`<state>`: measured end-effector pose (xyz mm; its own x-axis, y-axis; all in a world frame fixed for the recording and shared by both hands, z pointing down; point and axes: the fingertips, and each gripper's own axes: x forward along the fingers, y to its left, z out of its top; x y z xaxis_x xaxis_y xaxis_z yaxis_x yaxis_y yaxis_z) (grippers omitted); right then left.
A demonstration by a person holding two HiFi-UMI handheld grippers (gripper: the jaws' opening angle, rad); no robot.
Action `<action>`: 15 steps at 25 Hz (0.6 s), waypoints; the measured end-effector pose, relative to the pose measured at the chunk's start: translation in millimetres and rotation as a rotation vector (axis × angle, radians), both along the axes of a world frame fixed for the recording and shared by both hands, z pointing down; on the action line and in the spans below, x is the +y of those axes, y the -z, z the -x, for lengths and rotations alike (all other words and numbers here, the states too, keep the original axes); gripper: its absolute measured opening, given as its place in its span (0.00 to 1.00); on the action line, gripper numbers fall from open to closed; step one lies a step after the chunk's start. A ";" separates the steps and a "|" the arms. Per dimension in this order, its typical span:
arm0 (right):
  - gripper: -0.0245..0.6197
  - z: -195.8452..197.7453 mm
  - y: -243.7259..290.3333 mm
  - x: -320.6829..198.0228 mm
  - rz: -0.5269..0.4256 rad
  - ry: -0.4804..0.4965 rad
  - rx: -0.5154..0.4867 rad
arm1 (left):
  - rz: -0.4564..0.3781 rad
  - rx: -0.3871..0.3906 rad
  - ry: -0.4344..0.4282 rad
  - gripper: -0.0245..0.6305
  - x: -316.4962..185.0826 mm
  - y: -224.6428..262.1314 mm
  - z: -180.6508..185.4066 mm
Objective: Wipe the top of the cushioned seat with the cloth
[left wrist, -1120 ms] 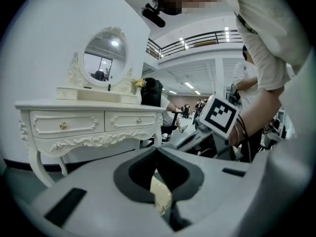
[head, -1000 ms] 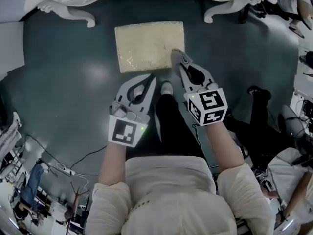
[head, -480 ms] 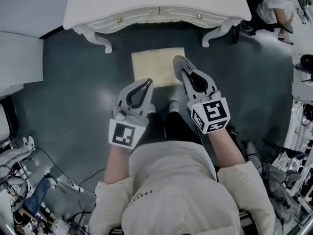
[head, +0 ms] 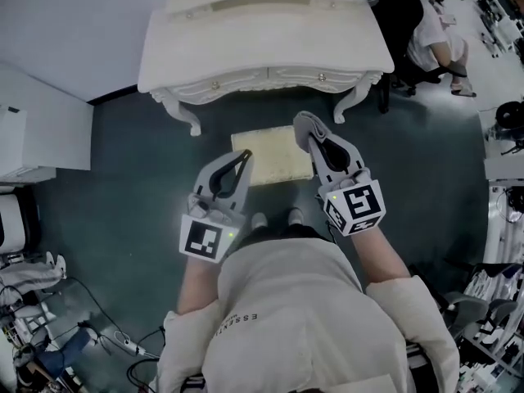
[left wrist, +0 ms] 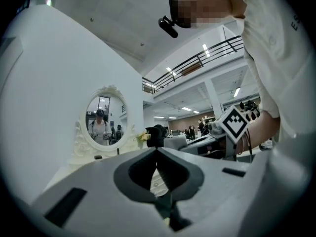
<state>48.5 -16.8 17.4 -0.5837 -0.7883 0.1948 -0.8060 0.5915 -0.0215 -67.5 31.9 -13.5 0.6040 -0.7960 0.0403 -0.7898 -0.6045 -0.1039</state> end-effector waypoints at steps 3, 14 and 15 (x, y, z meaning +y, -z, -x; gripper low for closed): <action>0.08 1.5 24.2 3.9 -0.072 0.010 -0.020 | -0.035 -0.009 0.011 0.04 1.1 16.8 1.8; 0.08 12.7 52.7 34.1 -0.190 0.122 -0.002 | -0.087 -0.018 0.057 0.04 17.2 37.5 3.6; 0.08 12.7 51.0 35.9 -0.191 0.127 0.003 | -0.085 -0.018 0.059 0.04 18.5 37.9 3.5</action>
<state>35.9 19.1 -33.6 -0.6804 -0.7311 0.0512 -0.7246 0.6815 0.1026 -71.0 50.4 -51.4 0.5559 -0.8310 -0.0183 -0.8212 -0.5457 -0.1670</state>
